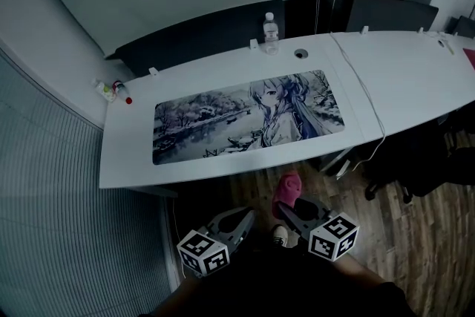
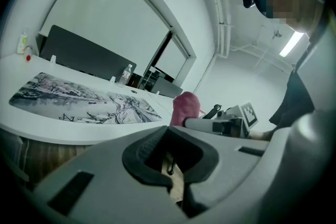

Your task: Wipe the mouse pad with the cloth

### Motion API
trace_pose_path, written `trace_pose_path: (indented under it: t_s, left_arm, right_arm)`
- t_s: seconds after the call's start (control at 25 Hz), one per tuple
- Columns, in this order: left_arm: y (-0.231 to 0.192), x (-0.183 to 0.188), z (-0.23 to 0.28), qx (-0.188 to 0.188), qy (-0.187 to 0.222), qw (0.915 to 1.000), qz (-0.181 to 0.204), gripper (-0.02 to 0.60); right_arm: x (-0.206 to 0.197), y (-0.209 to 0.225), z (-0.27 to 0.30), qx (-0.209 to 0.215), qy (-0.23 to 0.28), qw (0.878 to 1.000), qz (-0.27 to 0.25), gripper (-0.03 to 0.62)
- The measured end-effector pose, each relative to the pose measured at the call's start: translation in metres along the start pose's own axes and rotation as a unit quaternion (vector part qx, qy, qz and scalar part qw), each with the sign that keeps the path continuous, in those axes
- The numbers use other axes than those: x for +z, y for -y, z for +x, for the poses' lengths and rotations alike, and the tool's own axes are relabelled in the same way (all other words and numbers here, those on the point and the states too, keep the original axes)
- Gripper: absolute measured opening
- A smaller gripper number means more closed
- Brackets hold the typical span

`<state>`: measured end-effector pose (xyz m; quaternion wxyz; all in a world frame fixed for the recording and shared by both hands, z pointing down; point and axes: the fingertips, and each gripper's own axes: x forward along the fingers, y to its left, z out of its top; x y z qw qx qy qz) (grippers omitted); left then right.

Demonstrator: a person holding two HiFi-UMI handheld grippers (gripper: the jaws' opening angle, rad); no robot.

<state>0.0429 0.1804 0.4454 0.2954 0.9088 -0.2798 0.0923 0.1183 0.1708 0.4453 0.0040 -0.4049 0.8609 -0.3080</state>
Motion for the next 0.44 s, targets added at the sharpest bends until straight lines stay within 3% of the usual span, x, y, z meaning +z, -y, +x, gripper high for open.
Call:
trace_pose_path:
  t_s: [0.44]
  left_arm:
    - [-0.0062,0.0007,-0.0025,0.000,-0.001,1.0000,0.000,0.006]
  right_arm:
    - [-0.0006,-0.0049,0.0058,0.003,-0.004,1.000,-0.004,0.110]
